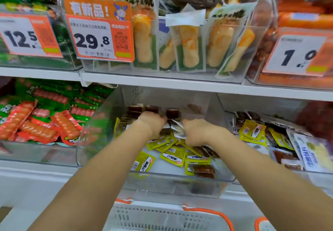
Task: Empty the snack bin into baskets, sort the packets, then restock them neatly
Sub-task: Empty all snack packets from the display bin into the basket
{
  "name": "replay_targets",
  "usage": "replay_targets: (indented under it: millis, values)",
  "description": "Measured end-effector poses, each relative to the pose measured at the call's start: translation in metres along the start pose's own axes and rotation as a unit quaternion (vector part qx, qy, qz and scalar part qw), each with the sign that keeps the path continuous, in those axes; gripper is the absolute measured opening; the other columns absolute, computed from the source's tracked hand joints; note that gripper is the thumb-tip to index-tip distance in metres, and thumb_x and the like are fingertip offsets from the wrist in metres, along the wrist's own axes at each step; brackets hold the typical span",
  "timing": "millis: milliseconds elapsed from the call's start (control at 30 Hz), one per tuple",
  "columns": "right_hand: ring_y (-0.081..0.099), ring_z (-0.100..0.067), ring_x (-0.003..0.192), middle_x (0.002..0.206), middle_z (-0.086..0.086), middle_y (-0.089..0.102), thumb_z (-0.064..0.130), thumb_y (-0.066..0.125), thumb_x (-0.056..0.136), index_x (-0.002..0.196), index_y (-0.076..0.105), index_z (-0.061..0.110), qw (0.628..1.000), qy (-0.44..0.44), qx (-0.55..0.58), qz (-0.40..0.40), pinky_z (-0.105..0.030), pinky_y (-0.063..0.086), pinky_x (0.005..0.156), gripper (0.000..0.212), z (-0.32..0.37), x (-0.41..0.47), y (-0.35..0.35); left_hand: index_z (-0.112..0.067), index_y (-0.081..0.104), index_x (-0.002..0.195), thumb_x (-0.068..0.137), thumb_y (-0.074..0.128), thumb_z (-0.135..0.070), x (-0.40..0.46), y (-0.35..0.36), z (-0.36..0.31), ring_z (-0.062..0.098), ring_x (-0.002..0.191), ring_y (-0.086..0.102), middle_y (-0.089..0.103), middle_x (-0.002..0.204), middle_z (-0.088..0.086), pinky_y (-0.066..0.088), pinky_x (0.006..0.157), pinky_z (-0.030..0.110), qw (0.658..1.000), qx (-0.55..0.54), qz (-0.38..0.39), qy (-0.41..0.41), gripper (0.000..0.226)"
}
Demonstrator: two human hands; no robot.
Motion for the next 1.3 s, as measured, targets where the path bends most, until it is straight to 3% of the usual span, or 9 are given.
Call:
replay_targets:
  millis: [233, 433, 533, 667, 900, 1000, 1133, 1233, 1300]
  values:
    - [0.048, -0.022, 0.084, 0.096, -0.006, 0.052, 0.017, 0.073, 0.075, 0.092, 0.045, 0.015, 0.99, -0.026, 0.138, -0.015, -0.029, 0.04, 0.068, 0.032, 0.006, -0.034, -0.011, -0.022, 0.044, 0.134, 0.089, 0.053, -0.033, -0.057, -0.003, -0.015, 0.034, 0.105, 0.059, 0.062, 0.116, 0.012, 0.042, 0.068, 0.035, 0.996, -0.022, 0.065, 0.047, 0.047]
    - [0.061, -0.022, 0.09, 0.096, -0.003, 0.065, 0.008, 0.068, 0.081, 0.106, 0.059, 0.016, 0.889, -0.049, 0.45, -0.067, -0.034, 0.048, 0.075, 0.028, 0.01, -0.07, -0.017, -0.028, 0.048, 0.127, 0.09, 0.053, -0.033, -0.115, -0.036, 0.007, 0.033, 0.101, 0.061, 0.067, 0.107, 0.008, 0.048, 0.071, 0.035, 0.982, -0.188, -0.02, -0.001, 0.038]
    - [0.058, -0.012, 0.086, 0.091, 0.007, 0.062, 0.003, 0.062, 0.087, 0.11, 0.058, 0.022, 0.84, -0.061, 0.526, -0.117, -0.02, 0.044, 0.07, 0.03, 0.007, -0.093, -0.023, -0.031, 0.055, 0.105, 0.086, 0.056, -0.024, -0.154, -0.077, 0.034, 0.029, 0.077, 0.063, 0.066, 0.08, 0.006, 0.045, 0.065, 0.035, 0.924, -0.354, -0.132, -0.057, 0.02]
    - [0.056, -0.013, 0.073, 0.081, -0.006, 0.061, -0.004, 0.058, 0.088, 0.095, 0.062, -0.001, 0.812, -0.082, 0.55, -0.177, -0.017, 0.044, 0.061, 0.009, 0.007, -0.127, -0.032, -0.037, 0.054, 0.085, 0.083, 0.059, -0.021, -0.199, -0.108, 0.034, 0.012, 0.06, 0.05, 0.059, 0.069, -0.004, 0.039, 0.058, 0.027, 0.851, -0.485, -0.195, -0.05, 0.016]
    - [0.062, -0.008, 0.077, 0.083, -0.006, 0.07, -0.002, 0.062, 0.086, 0.095, 0.064, 0.012, 0.82, -0.166, 0.533, -0.125, -0.025, 0.05, 0.078, 0.017, 0.036, -0.163, -0.017, -0.026, 0.067, 0.111, 0.081, 0.063, -0.024, -0.244, -0.074, 0.011, 0.002, 0.091, 0.062, 0.066, 0.097, -0.017, 0.046, 0.076, 0.015, 0.755, -0.622, -0.205, -0.02, 0.03]
    - [0.055, -0.006, 0.074, 0.08, -0.001, 0.064, 0.001, 0.062, 0.088, 0.095, 0.063, 0.006, 0.885, -0.184, 0.412, -0.11, -0.024, 0.046, 0.074, 0.009, 0.049, -0.159, -0.001, -0.024, 0.067, 0.115, 0.084, 0.07, -0.021, -0.25, -0.061, 0.009, -0.002, 0.105, 0.06, 0.067, 0.11, -0.018, 0.046, 0.084, 0.015, 0.769, -0.617, -0.167, -0.007, 0.032]
    - [0.054, 0.008, 0.07, 0.075, 0.024, 0.06, 0.018, 0.067, 0.088, 0.097, 0.054, 0.033, 0.928, -0.191, 0.318, 0.016, -0.011, 0.042, 0.067, 0.022, 0.06, -0.147, 0.045, -0.031, 0.068, 0.11, 0.076, 0.077, -0.03, -0.256, -0.045, 0.001, -0.006, 0.104, 0.06, 0.067, 0.11, -0.02, 0.042, 0.087, 0.01, 0.824, -0.556, -0.109, 0.01, 0.035]
    - [0.058, 0.002, 0.106, 0.121, 0.007, 0.062, 0.033, 0.073, 0.082, 0.135, 0.046, 0.029, 0.931, -0.162, 0.323, 0.044, -0.016, 0.046, 0.094, 0.06, 0.056, -0.141, 0.06, -0.044, 0.059, 0.115, 0.063, 0.074, -0.056, -0.26, -0.042, -0.002, -0.012, 0.111, 0.054, 0.06, 0.117, -0.031, 0.039, 0.093, 0.007, 0.853, -0.516, -0.078, 0.015, 0.056]
    - [0.064, -0.008, 0.099, 0.113, 0.003, 0.067, 0.028, 0.072, 0.083, 0.13, 0.053, 0.023, 0.915, -0.148, 0.376, 0.004, -0.023, 0.049, 0.092, 0.051, 0.049, -0.14, 0.046, -0.049, 0.054, 0.121, 0.054, 0.07, -0.07, -0.263, -0.041, 0.002, -0.016, 0.116, 0.047, 0.054, 0.124, -0.035, 0.035, 0.095, 0.004, 0.864, -0.503, -0.038, 0.009, 0.072]
Point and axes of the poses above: each hand's wrist, its own x-axis towards the middle knuckle, its own y-axis out of the palm, z = x × y, the point moved 8 cm from there along x, towards the middle knuckle
